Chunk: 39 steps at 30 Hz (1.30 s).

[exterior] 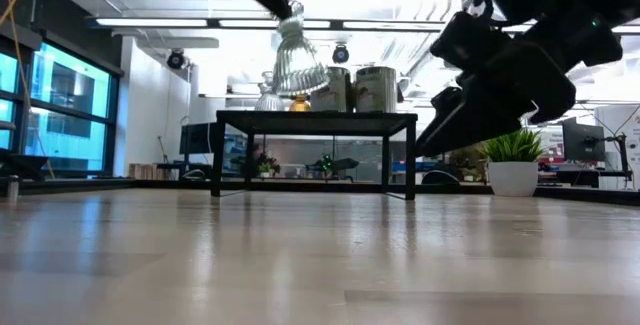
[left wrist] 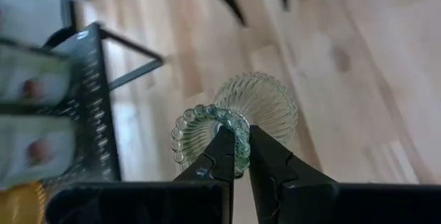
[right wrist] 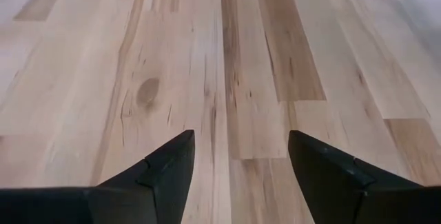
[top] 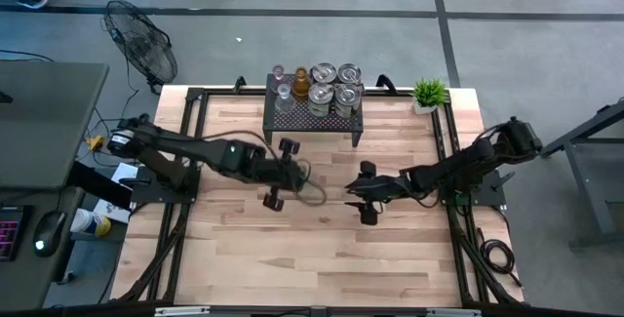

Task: Pick & Place candle stick holders
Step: Put the green glass candlestick on the shelf aligned with the other candlesticks

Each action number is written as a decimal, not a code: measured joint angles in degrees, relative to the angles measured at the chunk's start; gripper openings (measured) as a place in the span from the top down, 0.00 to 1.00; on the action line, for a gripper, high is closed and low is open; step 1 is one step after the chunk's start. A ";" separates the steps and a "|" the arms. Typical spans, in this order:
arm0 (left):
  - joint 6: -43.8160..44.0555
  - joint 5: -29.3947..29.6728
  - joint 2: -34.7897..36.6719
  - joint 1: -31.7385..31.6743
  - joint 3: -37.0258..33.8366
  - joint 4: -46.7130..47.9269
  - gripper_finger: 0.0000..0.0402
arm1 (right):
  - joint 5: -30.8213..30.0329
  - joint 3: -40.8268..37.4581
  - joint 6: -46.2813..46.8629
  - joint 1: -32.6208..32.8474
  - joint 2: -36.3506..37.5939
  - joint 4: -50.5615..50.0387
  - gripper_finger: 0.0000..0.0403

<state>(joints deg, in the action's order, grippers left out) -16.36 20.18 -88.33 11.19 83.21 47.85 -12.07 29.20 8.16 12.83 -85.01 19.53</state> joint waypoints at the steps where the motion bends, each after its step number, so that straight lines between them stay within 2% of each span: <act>1: 0.36 -0.04 0.00 -0.86 1.20 1.06 0.97 | 0.00 -0.25 0.00 0.09 0.00 0.03 0.44; 5: 1.87 -0.03 0.02 -4.78 4.78 4.79 0.97 | 0.40 -0.68 -0.25 0.14 0.00 0.21 0.44; 12: 8.96 -0.11 0.02 -12.90 7.42 5.23 0.97 | 0.75 -0.93 -2.83 0.10 0.00 1.00 0.44; 21: 16.97 -2.31 0.04 -21.59 8.07 5.26 0.97 | 0.86 -0.93 -5.76 0.10 -0.02 1.31 0.44; 26: 18.74 -3.55 -0.58 -24.02 8.67 5.84 0.97 | 0.86 -0.93 -8.53 -0.03 -0.04 1.29 0.44; 32: 21.01 -4.77 -6.86 -25.19 18.34 15.11 0.97 | 0.86 -0.93 -10.84 -0.10 -0.04 1.07 0.44; 39: 21.57 -3.15 -15.44 -25.14 30.64 24.66 0.97 | 1.18 -0.93 -12.17 -0.10 -0.07 0.47 0.44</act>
<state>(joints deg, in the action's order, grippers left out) 5.20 17.03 -103.77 -13.94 113.86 72.51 -10.89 28.27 -4.01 12.73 -85.08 20.01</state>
